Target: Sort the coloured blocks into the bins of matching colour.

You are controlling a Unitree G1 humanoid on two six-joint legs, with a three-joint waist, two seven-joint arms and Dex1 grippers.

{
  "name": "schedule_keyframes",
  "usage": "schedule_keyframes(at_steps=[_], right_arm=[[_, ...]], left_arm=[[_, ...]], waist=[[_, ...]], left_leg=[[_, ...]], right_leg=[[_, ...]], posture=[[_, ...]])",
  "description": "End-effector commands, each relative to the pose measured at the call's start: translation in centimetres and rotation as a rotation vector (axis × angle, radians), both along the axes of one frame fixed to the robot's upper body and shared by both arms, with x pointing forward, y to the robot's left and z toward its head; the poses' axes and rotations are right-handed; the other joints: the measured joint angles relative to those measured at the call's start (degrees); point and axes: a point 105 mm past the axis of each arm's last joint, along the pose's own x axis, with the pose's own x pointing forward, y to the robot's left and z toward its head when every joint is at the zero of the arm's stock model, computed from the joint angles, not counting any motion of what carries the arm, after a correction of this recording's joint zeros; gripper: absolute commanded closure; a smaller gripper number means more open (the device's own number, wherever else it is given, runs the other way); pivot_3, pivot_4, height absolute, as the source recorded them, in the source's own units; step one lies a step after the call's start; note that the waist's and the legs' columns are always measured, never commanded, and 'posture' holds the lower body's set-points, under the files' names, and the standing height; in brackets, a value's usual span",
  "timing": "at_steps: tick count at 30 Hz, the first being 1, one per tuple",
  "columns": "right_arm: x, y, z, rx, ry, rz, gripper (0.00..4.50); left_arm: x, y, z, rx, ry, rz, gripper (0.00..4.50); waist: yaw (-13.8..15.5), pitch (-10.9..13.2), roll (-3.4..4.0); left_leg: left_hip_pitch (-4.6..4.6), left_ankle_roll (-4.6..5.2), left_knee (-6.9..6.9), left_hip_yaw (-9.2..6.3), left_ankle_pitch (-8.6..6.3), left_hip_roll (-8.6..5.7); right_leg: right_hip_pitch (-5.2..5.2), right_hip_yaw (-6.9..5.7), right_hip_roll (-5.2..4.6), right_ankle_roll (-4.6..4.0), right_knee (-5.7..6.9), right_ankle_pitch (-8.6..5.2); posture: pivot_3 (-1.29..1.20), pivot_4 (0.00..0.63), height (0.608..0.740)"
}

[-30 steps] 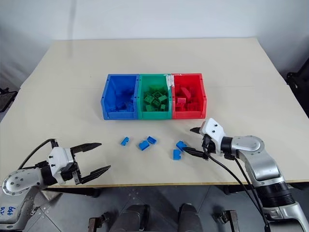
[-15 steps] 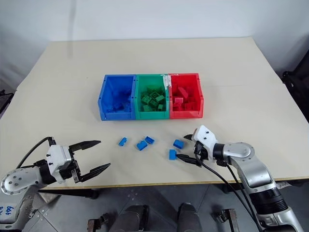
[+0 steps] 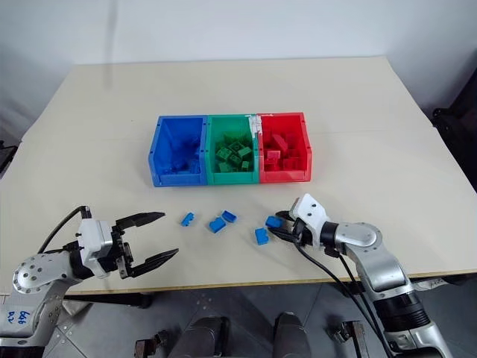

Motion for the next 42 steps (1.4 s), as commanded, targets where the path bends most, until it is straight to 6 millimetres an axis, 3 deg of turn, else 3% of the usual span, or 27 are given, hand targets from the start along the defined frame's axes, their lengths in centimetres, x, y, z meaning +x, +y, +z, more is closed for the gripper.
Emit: schedule_keyframes(at_steps=[1,4,8,11,18,23,25,31,35,42], right_arm=[[0.4,-0.2,0.4,-0.007,-0.01,0.001,3.53],[0.8,-0.2,1.4,-0.006,-0.03,0.007,3.53],[1.2,3.9,6.4,0.085,-0.04,0.089,3.53],[2.1,7.5,8.9,0.139,-0.065,0.105,3.53],[5.2,16.4,11.7,0.228,-0.141,0.093,3.53],[7.8,19.2,12.9,0.216,-0.243,0.019,3.53],[8.3,19.7,13.1,0.224,-0.259,0.008,3.53],[8.3,20.3,13.9,0.28,-0.276,0.034,1.48],[7.8,19.1,14.9,0.314,-0.325,0.075,0.11],[5.1,13.2,14.8,0.319,-0.383,0.198,0.04]], left_arm=[[-0.6,-0.5,1.0,-0.023,-0.034,-0.024,0.0],[-0.9,-0.4,0.8,-0.046,0.022,-0.021,0.0],[-0.6,2.3,0.4,-0.083,0.025,0.144,0.0],[-1.2,3.8,0.1,-0.096,0.03,0.236,0.0],[-2.6,5.5,0.1,-0.116,0.019,0.359,0.0],[-3.2,6.0,0.5,-0.126,-0.002,0.42,0.0],[-3.4,6.0,0.4,-0.122,0.0,0.429,0.0],[-3.5,5.5,0.6,-0.127,-0.005,0.431,0.0],[-3.0,4.7,0.9,-0.122,-0.007,0.385,0.0],[-1.8,3.6,1.3,-0.095,0.01,0.271,0.0]], waist=[[0.0,0.0,0.0],[0.0,0.0,0.0],[-0.9,0.0,0.06],[-1.3,0.0,0.06],[-1.6,0.0,0.06],[-1.5,0.0,0.02],[-1.7,0.0,0.01],[-2.0,0.0,0.02],[-2.2,0.0,0.03],[-1.5,0.0,0.02]], left_leg=[[0.0,0.0,0.0,0.0,0.0,0.0],[-0.01,0.0,-0.02,0.0,0.0,0.01],[-0.02,0.0,-0.05,0.08,0.0,0.05],[-0.01,-0.13,-0.07,0.05,-0.05,0.25],[-0.05,-0.1,-0.09,0.05,-0.17,0.25],[-0.06,-0.11,-0.07,0.02,-0.17,0.22],[-0.05,-0.1,-0.08,0.02,-0.18,0.21],[-0.07,-0.11,-0.14,0.04,-0.19,0.29],[-0.07,-0.17,-0.15,0.05,-0.23,0.4],[-0.11,-0.13,-0.09,0.04,-0.31,0.42]], right_leg=[[0.0,0.0,0.0,0.0,0.0,0.0],[-0.02,0.01,0.0,0.0,0.0,0.0],[-0.13,0.13,0.01,0.0,0.02,0.0],[-0.15,0.11,0.17,-0.1,0.03,-0.05],[-0.26,0.12,0.18,-0.18,0.15,-0.05],[-0.34,0.11,0.19,-0.25,0.21,-0.01],[-0.35,0.11,0.19,-0.27,0.22,0.0],[-0.35,0.1,0.27,-0.27,0.23,0.0],[-0.35,0.12,0.37,-0.27,0.26,0.0],[-0.3,0.12,0.42,-0.29,0.21,0.01]], posture=[[0.0,0.15,0.74],[0.0,0.15,0.74],[0.0,0.15,0.74],[0.0,0.15,0.74],[0.0,0.15,0.74],[0.0,0.15,0.74],[0.0,0.15,0.74],[0.0,0.15,0.74],[0.0,0.15,0.74],[0.0,0.15,0.74]])
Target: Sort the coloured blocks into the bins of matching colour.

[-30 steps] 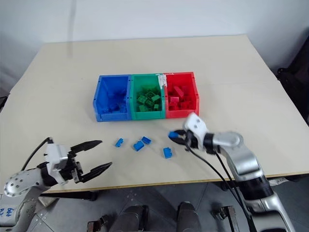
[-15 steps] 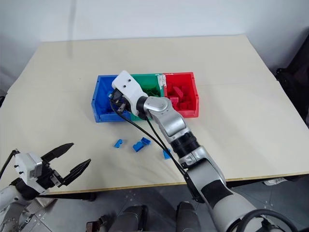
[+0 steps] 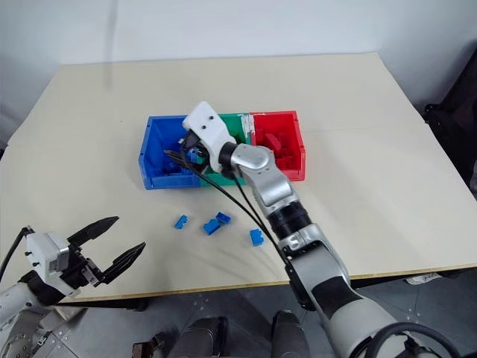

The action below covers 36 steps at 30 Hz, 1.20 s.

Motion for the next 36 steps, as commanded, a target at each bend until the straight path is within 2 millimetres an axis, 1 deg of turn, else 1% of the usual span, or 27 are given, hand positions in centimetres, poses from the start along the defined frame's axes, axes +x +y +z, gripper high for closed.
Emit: schedule_keyframes(at_steps=[1,2,4,6,7,8,9,11,13,14,18,20,21,25,26,28,29,31,33,36], right_arm=[[-2.1,-3.3,1.0,0.013,-0.077,0.064,0.04],[-2.8,-5.6,0.2,0.004,-0.083,0.067,0.04],[-4.2,-9.4,-1.5,-0.03,-0.081,0.059,0.04],[-5.4,-12.3,-2.6,-0.052,-0.068,0.041,0.04],[-6.0,-14.2,-3.4,-0.067,-0.051,0.011,0.04],[-6.6,-15.4,-3.8,-0.077,-0.04,-0.008,0.04],[-7.4,-17.6,-4.6,-0.084,-0.013,-0.046,0.04],[-8.8,-20.8,-5.6,-0.102,0.015,-0.106,0.04],[-10.2,-23.7,-6.7,-0.147,0.045,-0.167,0.04],[-10.8,-24.8,-7.1,-0.171,0.055,-0.192,0.04],[-12.5,-27.3,-8.5,-0.267,0.075,-0.218,0.04],[-12.8,-27.6,-8.9,-0.269,0.095,-0.219,0.04],[-12.9,-27.4,-9.1,-0.272,0.106,-0.209,0.04],[-12.6,-24.8,-9.2,-0.25,0.155,-0.121,0.04],[-12.4,-23.8,-9.2,-0.246,0.175,-0.091,0.04],[-11.5,-21.8,-9.0,-0.223,0.242,-0.084,0.04],[-11.2,-20.6,-9.0,-0.216,0.277,-0.065,0.04],[-11.2,-18.6,-9.3,-0.244,0.327,-0.004,0.04],[-11.1,-16.5,-9.5,-0.224,0.355,0.043,0.04],[-10.9,-14.2,-10.1,-0.208,0.37,0.068,0.04]], left_arm=[[0.3,-1.0,0.4,-0.003,0.008,-0.089,0.0],[0.6,-1.5,0.3,0.005,0.022,-0.133,0.0],[1.4,-2.3,0.1,0.026,0.034,-0.192,0.0],[2.2,-2.8,0.1,0.029,0.034,-0.226,0.0],[2.5,-3.1,0.1,0.029,0.033,-0.238,0.0],[2.7,-3.4,0.0,0.032,0.034,-0.265,0.0],[3.1,-4.0,0.1,0.041,0.027,-0.308,0.0],[3.6,-4.7,0.2,0.058,0.014,-0.363,0.0],[3.9,-5.0,0.2,0.068,0.01,-0.401,0.0],[3.9,-5.1,0.1,0.074,0.007,-0.418,0.0],[3.9,-5.2,0.0,0.08,0.023,-0.48,0.0],[3.9,-5.3,0.0,0.091,0.017,-0.494,0.0],[4.0,-5.2,0.1,0.096,0.01,-0.492,0.0],[4.4,-4.6,-0.1,0.127,0.0,-0.452,0.0],[4.5,-4.4,0.0,0.143,-0.025,-0.43,0.0],[4.4,-3.7,0.3,0.14,-0.04,-0.399,0.0],[4.1,-3.4,0.3,0.136,-0.03,-0.391,0.0],[3.2,-2.5,-0.1,0.138,0.0,-0.376,0.0],[2.3,-1.9,-0.3,0.133,0.016,-0.356,0.0],[1.2,-1.6,-0.6,0.133,0.032,-0.338,0.0]], waist=[[0.0,0.0,0.0],[0.2,0.0,0.0],[0.6,0.0,0.01],[1.2,0.0,0.01],[1.2,0.0,0.02],[1.1,0.0,0.03],[0.8,0.0,0.03],[1.3,0.0,0.06],[1.5,0.0,0.06],[1.4,0.0,0.06],[1.2,0.0,0.06],[1.4,0.0,0.06],[1.4,0.0,0.06],[1.4,0.0,0.06],[1.4,0.0,0.06],[1.3,0.0,0.06],[1.3,0.0,0.06],[1.3,0.0,0.07],[1.5,0.0,0.07],[2.0,0.0,0.06]], left_leg=[[0.0,0.02,0.01,0.0,-0.01,0.0],[0.0,0.02,0.0,0.03,-0.02,0.0],[0.01,0.02,0.02,-0.04,-0.05,0.01],[-0.01,0.07,0.03,0.01,-0.1,-0.03],[0.0,0.11,0.06,0.07,-0.12,-0.07],[0.0,0.12,0.05,0.15,-0.13,-0.1],[0.01,0.12,0.05,0.24,-0.13,-0.12],[0.04,0.08,0.03,0.27,-0.13,-0.08],[0.06,0.06,0.06,0.29,-0.14,-0.01],[0.08,0.05,0.07,0.35,-0.15,0.0],[0.2,0.06,0.11,0.59,-0.15,0.1],[0.25,0.05,0.12,0.65,-0.15,0.13],[0.25,0.05,0.15,0.64,-0.15,0.14],[0.25,0.05,0.19,0.63,-0.15,0.21],[0.25,0.04,0.19,0.63,-0.15,0.21],[0.24,0.03,0.19,0.6,-0.15,0.25],[0.24,0.02,0.21,0.61,-0.16,0.31],[0.24,0.01,0.2,0.6,-0.16,0.4],[0.23,-0.02,0.14,0.58,-0.19,0.43],[0.13,-0.01,0.18,0.4,-0.23,0.39]], right_leg=[[0.0,0.0,0.0,0.0,-0.01,0.0],[0.0,0.01,0.0,0.0,-0.02,0.0],[0.03,-0.05,0.02,0.0,-0.09,0.0],[0.11,-0.06,0.01,0.0,-0.11,0.0],[0.13,-0.05,0.01,0.01,-0.12,0.0],[0.12,-0.03,0.01,0.04,-0.16,0.01],[0.11,-0.02,0.01,0.04,-0.17,0.02],[0.12,-0.02,0.08,0.04,-0.18,0.01],[0.15,-0.03,0.18,0.04,-0.21,0.02],[0.17,-0.02,0.17,0.04,-0.23,0.02],[0.21,0.13,0.26,0.05,-0.29,0.02],[0.21,0.21,0.28,0.05,-0.39,0.02],[0.21,0.21,0.29,0.05,-0.38,0.02],[0.21,0.25,0.27,0.06,-0.37,0.02],[0.2,0.26,0.27,0.05,-0.37,0.02],[0.19,0.26,0.27,0.05,-0.37,0.02],[0.18,0.28,0.27,0.05,-0.38,0.02],[0.16,0.28,0.26,0.05,-0.37,0.02],[0.13,0.28,0.27,0.04,-0.4,0.02],[0.15,0.2,0.24,0.03,-0.49,0.02]], posture=[[0.0,0.15,0.74],[0.0,0.15,0.74],[0.0,0.15,0.74],[0.0,0.15,0.74],[0.0,0.15,0.74],[0.0,0.15,0.74],[0.0,0.15,0.74],[0.0,0.15,0.74],[0.0,0.15,0.74],[0.0,0.15,0.74],[0.0,0.15,0.74],[0.0,0.15,0.74],[0.0,0.15,0.74],[0.0,0.15,0.74],[0.0,0.15,0.74],[0.0,0.15,0.74],[0.0,0.15,0.74],[0.0,0.15,0.74],[0.0,0.15,0.74],[0.0,0.15,0.74]])
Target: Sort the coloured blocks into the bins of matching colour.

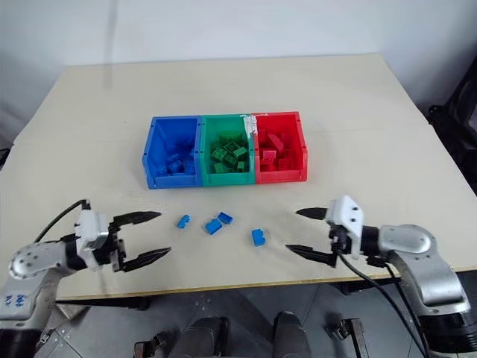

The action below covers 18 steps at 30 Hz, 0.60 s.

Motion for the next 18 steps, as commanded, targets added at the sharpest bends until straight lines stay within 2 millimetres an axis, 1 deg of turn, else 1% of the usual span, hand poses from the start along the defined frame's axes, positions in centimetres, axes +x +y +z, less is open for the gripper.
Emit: schedule_keyframes(at_steps=[1,5,7,10,13,18], right_arm=[[-0.3,2.5,-0.7,0.012,0.012,0.033,0.04],[0.1,4.2,-2.6,-0.026,0.015,0.009,0.04],[0.6,4.4,-3.2,-0.047,-0.005,-0.016,0.04],[1.2,4.2,-3.7,-0.082,-0.033,-0.034,0.04],[1.4,3.9,-3.6,-0.08,-0.031,-0.029,0.66],[1.6,3.6,-3.5,-0.082,-0.044,-0.022,2.33]], left_arm=[[-1.1,-0.1,1.3,0.001,-0.046,-0.002,0.0],[-1.9,-0.4,1.2,-0.007,-0.036,0.009,0.0],[-1.9,-0.5,1.2,-0.009,-0.039,0.019,0.0],[-2.0,-0.5,1.3,-0.01,-0.042,0.028,0.0],[-1.9,-0.5,1.4,-0.008,-0.044,0.03,0.0],[-1.7,-0.6,1.5,-0.008,-0.05,0.028,0.0]], waist=[[0.5,0.0,0.0],[1.1,0.0,0.0],[1.1,0.0,0.0],[1.0,0.0,-0.01],[1.0,0.0,-0.01],[1.0,0.0,-0.01]], left_leg=[[-0.01,0.02,0.02,-0.05,-0.01,-0.07],[-0.01,0.06,0.07,-0.05,-0.03,-0.17],[-0.01,0.05,0.09,-0.05,-0.03,-0.17],[0.02,0.04,0.09,-0.02,-0.02,-0.17],[0.03,0.04,0.08,-0.01,-0.02,-0.18],[0.03,0.03,0.07,-0.01,-0.02,-0.18]], right_leg=[[0.01,-0.02,-0.05,0.0,0.01,0.0],[0.03,-0.02,-0.14,0.0,0.03,0.0],[0.03,-0.02,-0.13,0.0,0.04,0.0],[0.04,-0.01,-0.08,0.0,0.06,0.0],[0.04,-0.02,-0.04,0.0,0.08,0.0],[0.04,-0.02,0.0,0.0,0.08,0.0]], posture=[[0.0,0.15,0.74],[0.0,0.15,0.74],[0.0,0.15,0.74],[0.0,0.15,0.74],[0.0,0.15,0.74],[0.0,0.15,0.74]])
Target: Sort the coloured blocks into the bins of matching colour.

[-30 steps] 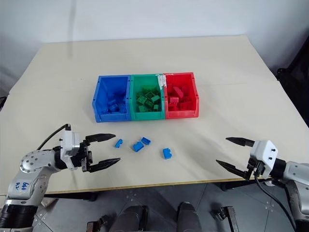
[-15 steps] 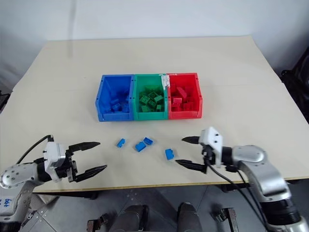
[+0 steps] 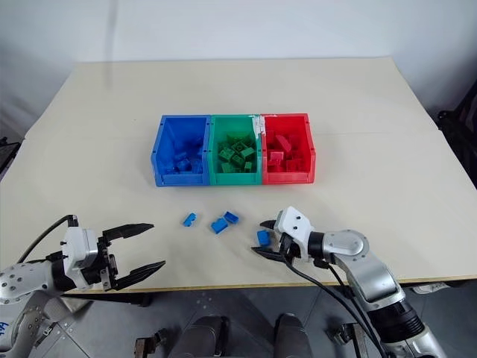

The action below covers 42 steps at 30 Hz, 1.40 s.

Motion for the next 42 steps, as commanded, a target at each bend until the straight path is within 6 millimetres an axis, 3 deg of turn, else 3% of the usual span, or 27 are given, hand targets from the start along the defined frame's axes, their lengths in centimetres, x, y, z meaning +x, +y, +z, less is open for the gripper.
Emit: schedule_keyframes(at_steps=[1,2,7,11,14,19,25,30,31,37,42], right_arm=[[0.2,-0.4,0.3,0.0,-0.018,0.002,2.65],[0.3,-0.4,0.5,0.011,-0.021,0.006,2.86],[0.3,1.7,3.2,0.129,-0.046,0.069,2.86],[1.2,5.2,6.9,0.237,-0.066,0.121,2.86],[2.2,8.4,10.2,0.286,-0.107,0.194,2.86],[5.6,13.7,12.8,0.286,-0.174,0.187,2.86],[9.7,18.2,14.6,0.264,-0.259,0.06,2.86],[10.9,19.0,14.6,0.259,-0.282,0.02,2.86],[11.0,19.1,14.7,0.265,-0.284,0.016,2.13],[10.4,18.8,16.3,0.352,-0.314,0.077,0.19],[9.3,15.8,17.3,0.397,-0.394,0.167,0.19]], left_arm=[[0.0,0.0,1.0,-0.009,-0.037,-0.003,0.0],[0.1,0.0,0.9,-0.01,-0.037,-0.002,0.0],[0.4,0.4,1.3,-0.037,-0.064,0.051,0.0],[0.9,1.7,2.6,-0.105,-0.129,0.173,0.0],[0.1,3.1,2.3,-0.119,-0.11,0.258,0.0],[-1.0,4.5,1.5,-0.145,-0.082,0.351,0.0],[-1.2,3.6,0.9,-0.164,-0.069,0.358,0.0],[-0.8,3.2,0.9,-0.175,-0.082,0.357,0.0],[-0.8,3.1,0.9,-0.175,-0.083,0.356,0.0],[-0.1,2.7,1.1,-0.169,-0.086,0.32,0.0],[1.3,2.0,1.8,-0.164,-0.101,0.259,0.0]], waist=[[0.0,0.0,0.0],[0.0,0.0,0.0],[-0.2,0.0,0.0],[-1.4,0.0,0.0],[-2.6,0.0,0.0],[-3.0,0.0,0.0],[-3.1,0.0,0.01],[-3.2,0.0,0.0],[-3.3,0.0,0.0],[-4.4,0.0,0.01],[-4.5,0.0,0.0]], left_leg=[[0.0,0.0,0.0,0.0,0.0,0.0],[0.0,0.0,0.0,0.0,0.0,0.0],[0.0,-0.01,0.0,0.0,0.0,0.03],[0.0,-0.05,-0.01,-0.02,0.02,0.11],[0.0,-0.15,-0.07,-0.02,0.03,0.18],[-0.01,-0.15,-0.16,-0.03,0.0,0.25],[-0.03,-0.17,-0.15,-0.07,0.01,0.21],[-0.03,-0.17,-0.19,-0.15,0.0,0.15],[-0.03,-0.17,-0.19,-0.15,0.0,0.14],[-0.04,-0.19,-0.23,-0.14,0.01,0.13],[-0.15,-0.22,-0.21,-0.12,-0.01,0.14]], right_leg=[[0.0,0.0,0.01,0.0,0.0,0.0],[0.0,0.0,0.01,0.0,0.0,0.0],[0.0,0.0,0.02,0.0,0.0,0.0],[-0.03,0.01,0.05,0.0,0.03,0.0],[-0.12,0.02,0.16,-0.06,0.12,-0.01],[-0.22,0.02,0.15,-0.12,0.33,-0.02],[-0.28,0.01,0.16,-0.23,0.41,0.03],[-0.32,-0.02,0.17,-0.32,0.46,0.08],[-0.32,-0.02,0.18,-0.32,0.46,0.08],[-0.36,-0.02,0.24,-0.32,0.48,0.08],[-0.8,-0.02,0.17,-0.36,0.97,0.08]], posture=[[0.0,0.15,0.74],[0.0,0.15,0.74],[0.0,0.15,0.74],[0.0,0.15,0.74],[0.0,0.15,0.74],[0.0,0.15,0.74],[0.0,0.15,0.74],[0.0,0.15,0.74],[0.0,0.15,0.74],[0.0,0.15,0.74],[0.0,0.15,0.74]])
